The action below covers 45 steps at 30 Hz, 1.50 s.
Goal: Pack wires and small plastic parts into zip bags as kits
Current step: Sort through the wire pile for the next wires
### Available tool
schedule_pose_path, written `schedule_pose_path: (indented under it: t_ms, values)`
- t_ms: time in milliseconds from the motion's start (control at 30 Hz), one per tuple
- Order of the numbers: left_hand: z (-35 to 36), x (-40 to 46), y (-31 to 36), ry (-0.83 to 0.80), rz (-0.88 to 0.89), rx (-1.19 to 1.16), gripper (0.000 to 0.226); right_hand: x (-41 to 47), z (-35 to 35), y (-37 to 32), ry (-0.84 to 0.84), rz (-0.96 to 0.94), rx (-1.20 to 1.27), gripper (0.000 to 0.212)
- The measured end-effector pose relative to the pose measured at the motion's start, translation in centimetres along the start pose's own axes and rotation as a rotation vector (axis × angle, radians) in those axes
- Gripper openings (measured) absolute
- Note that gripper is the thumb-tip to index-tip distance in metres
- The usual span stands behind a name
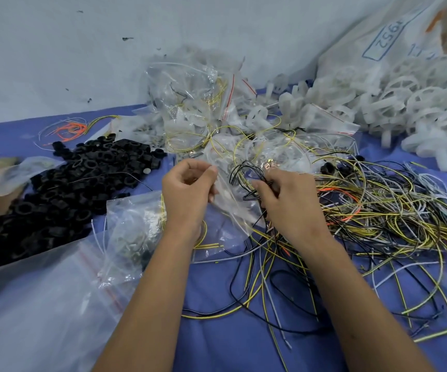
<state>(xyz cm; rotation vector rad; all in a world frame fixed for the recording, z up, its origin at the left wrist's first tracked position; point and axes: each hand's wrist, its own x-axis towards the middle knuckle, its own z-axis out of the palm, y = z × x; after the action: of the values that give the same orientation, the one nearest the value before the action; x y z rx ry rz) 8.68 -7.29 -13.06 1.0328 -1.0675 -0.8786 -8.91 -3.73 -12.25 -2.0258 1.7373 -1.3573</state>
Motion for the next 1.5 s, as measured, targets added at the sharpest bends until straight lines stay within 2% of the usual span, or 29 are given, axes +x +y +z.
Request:
schedule_pose_path:
  t_ms: [100, 167, 233, 333, 433, 567, 700, 833, 900, 1000, 1100, 1233, 1333, 1400, 1467, 1500]
  values:
    - [0.1, -0.1, -0.6, 0.004, 0.007, 0.164, 0.016, 0.0, -0.5, -0.7, 0.135, 0.043, 0.189, 0.037]
    - [0.2, -0.3, -1.1, 0.007, -0.036, 0.231, 0.016, 0.1, -0.9, -1.2, 0.152, 0.026, 0.269, 0.036]
    - [0.2, -0.4, -1.3, 0.011, -0.073, 0.218, 0.016, -0.1, -0.9, -1.5, 0.067, 0.012, 0.274, 0.036]
    - [0.2, -0.2, -1.2, 0.027, -0.095, 0.166, 0.014, -0.2, -0.5, -0.9, -0.048, -0.003, 0.08, 0.042]
    - [0.0, -0.1, -0.9, -0.004, -0.101, 0.062, 0.012, 0.0, -0.6, -0.3, -0.054, 0.022, -0.075, 0.05]
    - [0.0, -0.1, -0.5, -0.024, -0.088, -0.021, 0.014, -0.1, -0.7, -0.1, -0.074, 0.031, -0.063, 0.05]
    - [0.3, -0.6, -0.2, -0.017, -0.015, 0.027, 0.015, -0.3, -0.3, -1.2, -0.255, -0.106, 0.045, 0.043]
    - [1.0, -1.2, 0.6, -0.063, 0.132, 0.128, 0.012, -0.7, 0.3, -1.6, -0.406, -0.132, -0.046, 0.035]
    - [1.7, -1.7, 0.9, -0.108, 0.186, 0.163, 0.013, -0.7, 0.4, -1.7, -0.396, -0.099, -0.034, 0.031]
    - [2.8, -2.5, 1.4, -0.138, 0.231, 0.189, 0.017, -0.5, 0.4, -1.6, -0.329, 0.007, 0.14, 0.016]
    - [2.7, -2.4, 1.5, -0.144, 0.23, 0.169, 0.018, -0.5, 0.9, -2.0, -0.36, 0.134, 0.337, 0.02]
    - [2.6, -2.4, 1.6, -0.167, 0.175, 0.07, 0.015, -1.0, 1.4, -2.7, -0.429, 0.104, 0.351, 0.009]
    - [2.7, -2.5, 2.0, -0.186, 0.133, -0.039, 0.011, -1.1, 1.7, -2.7, -0.445, 0.124, 0.429, 0.012]
    - [2.4, -2.4, 2.2, -0.177, 0.116, -0.1, 0.011, -1.0, 1.7, -2.6, -0.389, 0.181, 0.491, 0.005]
    - [2.2, -2.2, 2.1, -0.186, 0.104, -0.153, 0.016, -0.9, 1.8, -2.1, -0.255, 0.166, 0.411, 0.007]
    - [2.2, -2.2, 2.0, -0.189, 0.099, -0.174, 0.018, -0.8, 1.8, -2.0, -0.245, 0.129, 0.368, 0.007]
